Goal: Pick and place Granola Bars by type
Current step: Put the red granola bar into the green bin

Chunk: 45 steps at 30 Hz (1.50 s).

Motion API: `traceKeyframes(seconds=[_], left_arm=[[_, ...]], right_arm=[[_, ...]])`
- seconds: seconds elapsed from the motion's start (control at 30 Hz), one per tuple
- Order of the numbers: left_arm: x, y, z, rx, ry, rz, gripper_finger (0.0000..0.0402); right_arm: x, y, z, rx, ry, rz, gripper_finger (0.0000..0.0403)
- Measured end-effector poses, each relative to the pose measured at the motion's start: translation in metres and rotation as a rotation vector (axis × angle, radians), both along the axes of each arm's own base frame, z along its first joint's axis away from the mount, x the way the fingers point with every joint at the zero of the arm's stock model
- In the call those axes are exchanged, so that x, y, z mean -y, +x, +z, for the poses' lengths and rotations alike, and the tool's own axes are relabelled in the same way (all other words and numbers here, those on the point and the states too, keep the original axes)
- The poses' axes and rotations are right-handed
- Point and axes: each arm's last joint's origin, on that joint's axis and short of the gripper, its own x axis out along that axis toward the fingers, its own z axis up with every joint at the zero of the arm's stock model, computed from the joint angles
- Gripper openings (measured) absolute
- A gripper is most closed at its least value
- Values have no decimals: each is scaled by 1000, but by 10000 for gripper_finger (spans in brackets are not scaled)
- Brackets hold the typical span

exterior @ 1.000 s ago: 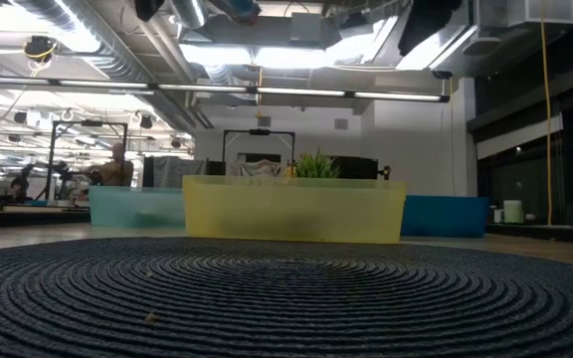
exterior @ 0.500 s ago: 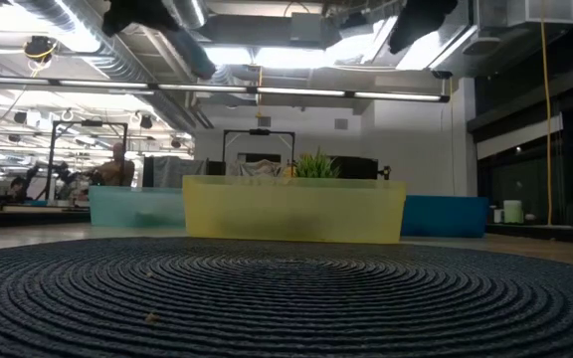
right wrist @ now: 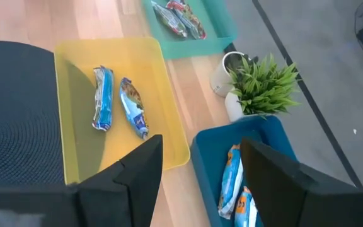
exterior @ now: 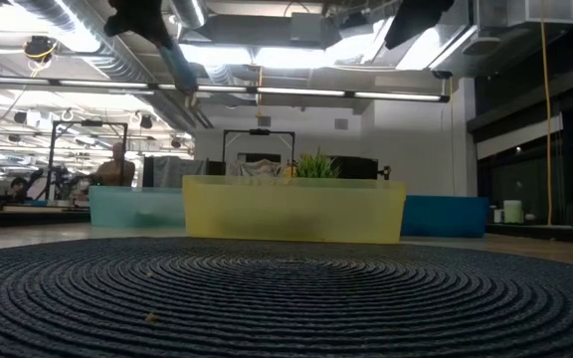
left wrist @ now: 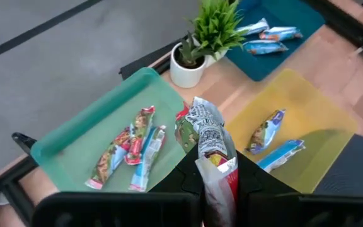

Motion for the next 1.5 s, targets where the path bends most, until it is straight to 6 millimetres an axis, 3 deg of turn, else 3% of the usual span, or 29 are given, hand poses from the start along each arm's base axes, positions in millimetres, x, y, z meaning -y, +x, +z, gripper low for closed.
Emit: traceKeyframes(seconds=[0.27, 0.53, 0.87, 1.17, 1.5], left_arm=[[-32, -1, -6, -148, -39, 46, 17], [-83, -5, -41, -431, -137, 158, 17], [-131, 15, -89, -597, -245, 116, 17], [-156, 35, -133, -779, -305, 75, 17], [-170, 57, -169, -811, -335, 13, 17]], right_arm=[[0, -2, -2, -30, 3, 0, 213], [0, -2, -2, -32, 3, -2, 213], [0, -3, -3, -32, 29, -29, 213], [-1, -7, -6, -68, 56, -57, 213], [-1, -7, -6, -71, 53, -53, 213]])
